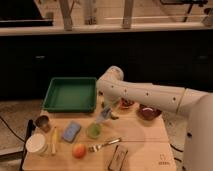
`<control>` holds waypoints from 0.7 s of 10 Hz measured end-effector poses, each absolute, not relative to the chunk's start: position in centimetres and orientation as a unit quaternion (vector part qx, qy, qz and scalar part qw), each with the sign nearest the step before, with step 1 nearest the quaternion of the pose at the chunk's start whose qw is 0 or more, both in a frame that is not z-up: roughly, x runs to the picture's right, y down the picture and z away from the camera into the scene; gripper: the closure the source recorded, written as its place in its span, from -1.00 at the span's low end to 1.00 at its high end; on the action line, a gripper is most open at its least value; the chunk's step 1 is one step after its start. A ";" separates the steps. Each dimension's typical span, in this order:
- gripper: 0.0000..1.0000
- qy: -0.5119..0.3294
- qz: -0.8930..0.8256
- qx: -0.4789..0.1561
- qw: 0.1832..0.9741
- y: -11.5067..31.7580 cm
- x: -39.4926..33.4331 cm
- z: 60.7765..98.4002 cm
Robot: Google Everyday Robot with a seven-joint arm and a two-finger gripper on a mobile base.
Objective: Place towel in tray
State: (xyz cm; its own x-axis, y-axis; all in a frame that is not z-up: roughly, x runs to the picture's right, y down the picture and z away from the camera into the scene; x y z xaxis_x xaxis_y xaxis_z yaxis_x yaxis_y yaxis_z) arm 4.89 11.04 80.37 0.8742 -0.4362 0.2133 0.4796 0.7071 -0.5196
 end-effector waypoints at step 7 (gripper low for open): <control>0.96 -0.031 -0.256 -0.273 0.927 8.5 2.1 81.0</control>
